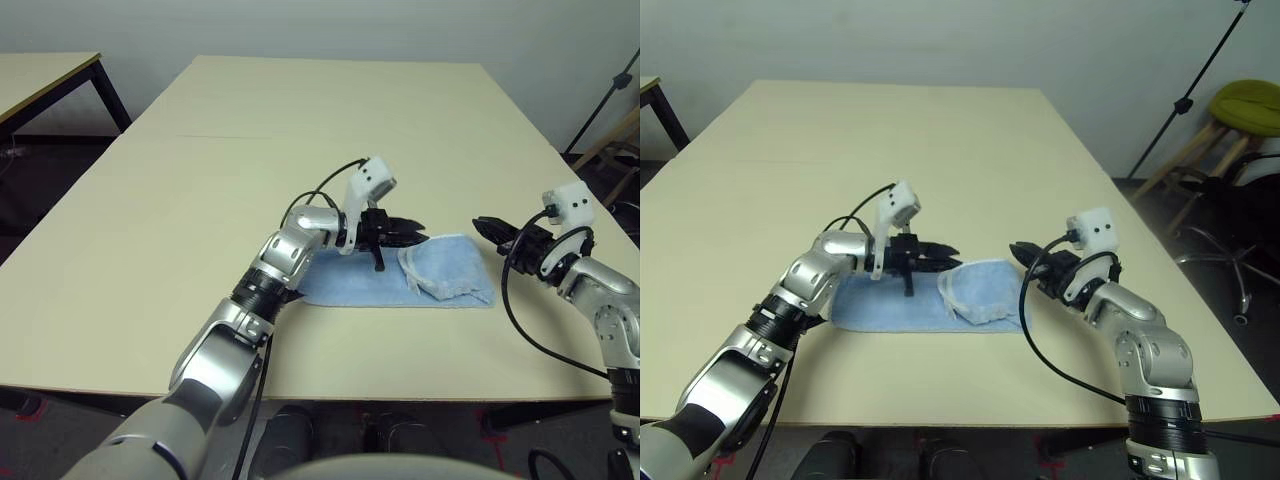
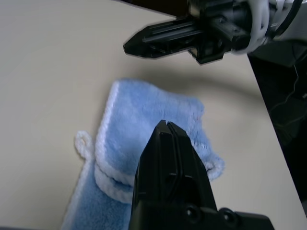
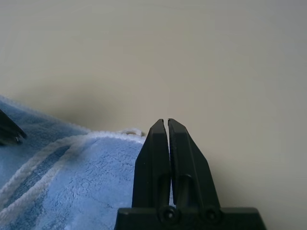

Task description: Fold the towel and set it aside.

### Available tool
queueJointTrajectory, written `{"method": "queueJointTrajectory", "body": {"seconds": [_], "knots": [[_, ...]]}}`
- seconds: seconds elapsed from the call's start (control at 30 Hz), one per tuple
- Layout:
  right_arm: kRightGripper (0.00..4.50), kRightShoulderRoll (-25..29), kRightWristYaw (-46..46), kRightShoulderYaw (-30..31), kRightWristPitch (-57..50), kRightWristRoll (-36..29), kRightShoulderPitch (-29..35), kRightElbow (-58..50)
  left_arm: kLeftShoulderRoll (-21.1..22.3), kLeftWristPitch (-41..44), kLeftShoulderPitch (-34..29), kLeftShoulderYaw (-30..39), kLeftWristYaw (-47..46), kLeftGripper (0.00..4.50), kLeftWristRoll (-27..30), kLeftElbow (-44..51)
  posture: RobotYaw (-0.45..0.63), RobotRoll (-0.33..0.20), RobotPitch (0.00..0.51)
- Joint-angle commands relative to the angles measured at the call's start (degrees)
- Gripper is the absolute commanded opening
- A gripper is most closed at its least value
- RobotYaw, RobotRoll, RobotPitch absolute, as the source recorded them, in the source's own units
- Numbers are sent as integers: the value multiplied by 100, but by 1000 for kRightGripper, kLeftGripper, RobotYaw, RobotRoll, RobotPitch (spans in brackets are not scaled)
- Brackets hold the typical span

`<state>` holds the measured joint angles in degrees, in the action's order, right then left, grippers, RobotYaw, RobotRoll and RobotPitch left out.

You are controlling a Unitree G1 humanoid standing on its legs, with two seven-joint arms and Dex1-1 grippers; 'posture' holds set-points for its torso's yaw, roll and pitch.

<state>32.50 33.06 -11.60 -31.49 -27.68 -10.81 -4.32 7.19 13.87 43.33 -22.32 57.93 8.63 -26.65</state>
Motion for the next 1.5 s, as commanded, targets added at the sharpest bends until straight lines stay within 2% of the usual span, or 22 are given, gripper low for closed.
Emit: {"method": "queueJointTrajectory", "body": {"seconds": [0.03,0.33,0.7,0.87,0.97,1.03,1.17,1.23,1.37,1.4,1.5], "knots": [[0,-155,-104,297,-42,235,-64,99,-129,-308,15,-238,52,17,-356,-532,36,0,42],[0,-574,-228,560,-80,491,-126,667,-230,-481,-241,-315,40,17,-664,-982,45,0,40],[0,-614,-64,749,205,896,-138,1530,-185,-374,-433,-177,-11,17,-740,-970,67,0,40],[0,-611,178,710,643,890,-186,1537,-107,21,-431,258,-143,17,-443,-614,71,0,40],[0,-506,479,663,884,818,-192,1251,19,891,-597,945,-480,17,89,243,70,0,42],[581,-422,637,622,936,768,-213,1069,158,1712,-808,1416,-708,609,537,1045,70,0,42],[2029,-289,1353,515,1499,516,-198,786,567,3617,-1314,2432,-1419,2005,1420,2813,82,0,48],[2778,-208,1499,492,1597,478,-210,713,686,4519,-1447,2899,-1824,2724,1796,3409,92,0,50],[4286,146,2151,397,1192,-20,-299,516,1078,6965,-1693,3928,-2276,4137,2433,4425,115,0,54],[4500,256,2317,371,1200,-87,-316,496,1137,7421,-1720,4126,-2308,4483,2564,4580,115,0,54],[4500,809,2975,301,1267,-174,-338,539,1388,7863,-2017,4680,-2720,4483,3834,4553,123,0,57]]}}
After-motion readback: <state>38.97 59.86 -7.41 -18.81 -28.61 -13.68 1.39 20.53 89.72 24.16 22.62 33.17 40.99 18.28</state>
